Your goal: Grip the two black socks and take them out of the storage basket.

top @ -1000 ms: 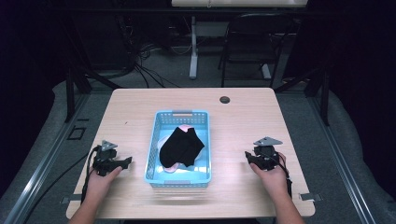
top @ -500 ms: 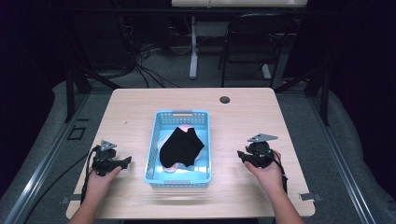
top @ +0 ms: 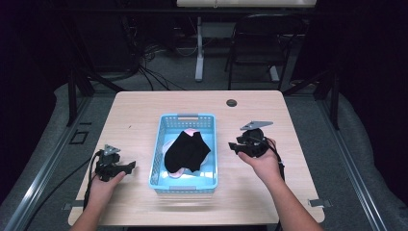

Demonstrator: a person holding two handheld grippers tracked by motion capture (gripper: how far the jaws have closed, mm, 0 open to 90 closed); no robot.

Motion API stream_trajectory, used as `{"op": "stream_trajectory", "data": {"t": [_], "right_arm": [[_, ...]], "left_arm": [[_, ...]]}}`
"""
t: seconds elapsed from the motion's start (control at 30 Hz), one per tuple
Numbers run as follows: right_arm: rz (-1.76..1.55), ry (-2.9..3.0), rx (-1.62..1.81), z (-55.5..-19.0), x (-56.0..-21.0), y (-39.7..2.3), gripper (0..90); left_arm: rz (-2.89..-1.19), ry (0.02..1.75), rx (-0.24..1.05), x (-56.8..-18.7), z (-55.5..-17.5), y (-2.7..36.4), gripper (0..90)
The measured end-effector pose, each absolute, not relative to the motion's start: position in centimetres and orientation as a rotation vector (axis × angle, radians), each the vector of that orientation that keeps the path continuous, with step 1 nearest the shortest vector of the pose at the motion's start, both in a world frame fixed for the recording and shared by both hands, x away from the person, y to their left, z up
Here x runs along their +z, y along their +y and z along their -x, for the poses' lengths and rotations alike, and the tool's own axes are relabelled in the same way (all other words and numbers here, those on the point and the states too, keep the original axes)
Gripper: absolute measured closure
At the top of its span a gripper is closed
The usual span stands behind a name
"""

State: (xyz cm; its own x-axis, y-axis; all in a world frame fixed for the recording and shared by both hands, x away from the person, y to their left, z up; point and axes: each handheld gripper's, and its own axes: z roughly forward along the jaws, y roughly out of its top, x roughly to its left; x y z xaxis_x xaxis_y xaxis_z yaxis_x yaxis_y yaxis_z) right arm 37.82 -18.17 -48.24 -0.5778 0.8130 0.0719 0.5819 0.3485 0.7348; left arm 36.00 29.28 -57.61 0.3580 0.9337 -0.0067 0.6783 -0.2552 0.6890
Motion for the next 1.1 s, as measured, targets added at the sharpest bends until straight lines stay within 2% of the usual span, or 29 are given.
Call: {"op": "stream_trajectory", "data": {"t": [0.2,0.23,0.3,0.57,1.1], "right_arm": [[-1.202,2.347,1.06,-39.1,-47.4,-16.7,57.5],[-1.181,2.359,1.068,-39.4,-47.1,-16.3,61.1],[-1.165,2.369,1.071,-39.7,-46.8,-15.8,61.6],[-1.05,2.409,1.076,-40.4,-45.4,-13.3,59.7],[-0.992,2.524,1.077,-42.4,-46.7,-8.0,61.5]], "left_arm": [[-2.019,1.392,0.549,-57.6,-36.0,29.3,27.7],[-2.013,1.393,0.551,-57.6,-36.0,29.4,27.6],[-2.014,1.393,0.552,-57.6,-36.0,29.4,27.6],[-2.013,1.39,0.556,-57.5,-36.0,29.4,27.6],[-2.012,1.383,0.562,-57.4,-36.0,29.3,27.7]]}}
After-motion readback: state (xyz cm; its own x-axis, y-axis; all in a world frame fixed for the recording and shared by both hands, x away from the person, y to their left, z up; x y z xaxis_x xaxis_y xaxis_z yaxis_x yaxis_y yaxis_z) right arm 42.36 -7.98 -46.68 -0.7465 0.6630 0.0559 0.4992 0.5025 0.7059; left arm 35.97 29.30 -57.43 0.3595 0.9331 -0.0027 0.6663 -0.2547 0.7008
